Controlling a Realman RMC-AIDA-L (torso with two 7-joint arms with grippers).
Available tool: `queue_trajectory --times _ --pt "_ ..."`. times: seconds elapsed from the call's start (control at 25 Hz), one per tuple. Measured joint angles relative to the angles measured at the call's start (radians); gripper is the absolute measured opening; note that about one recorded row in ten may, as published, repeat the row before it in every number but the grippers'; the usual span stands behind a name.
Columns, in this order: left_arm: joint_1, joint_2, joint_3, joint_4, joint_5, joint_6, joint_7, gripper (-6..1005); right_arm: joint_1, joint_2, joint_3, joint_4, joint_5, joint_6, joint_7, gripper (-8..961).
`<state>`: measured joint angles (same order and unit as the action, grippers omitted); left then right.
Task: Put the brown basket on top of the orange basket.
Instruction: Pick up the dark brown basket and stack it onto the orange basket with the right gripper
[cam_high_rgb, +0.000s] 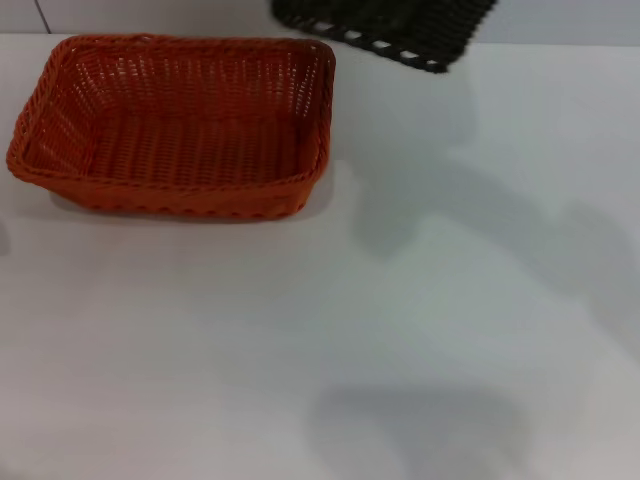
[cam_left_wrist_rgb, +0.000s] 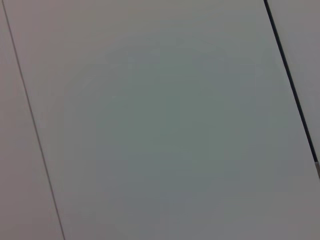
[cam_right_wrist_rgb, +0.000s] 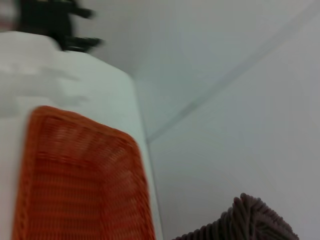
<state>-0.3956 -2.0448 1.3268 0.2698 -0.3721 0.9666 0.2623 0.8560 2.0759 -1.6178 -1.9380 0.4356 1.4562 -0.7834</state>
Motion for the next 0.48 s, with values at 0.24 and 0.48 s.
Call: queue_trajectory --times 0.24,0.48 --pt "0.000 -0.005 -0.023 0.000 0.000 -0.002 0.000 626 0.025 0.001 -0.164 0.033 -0.016 -0.016 -0.232 222" --pt "0.000 -0.008 -0.030 0.000 0.000 -0.004 -0.002 626 -0.064 0.003 -0.218 -0.014 -0.032 -0.025 -0.564 223"
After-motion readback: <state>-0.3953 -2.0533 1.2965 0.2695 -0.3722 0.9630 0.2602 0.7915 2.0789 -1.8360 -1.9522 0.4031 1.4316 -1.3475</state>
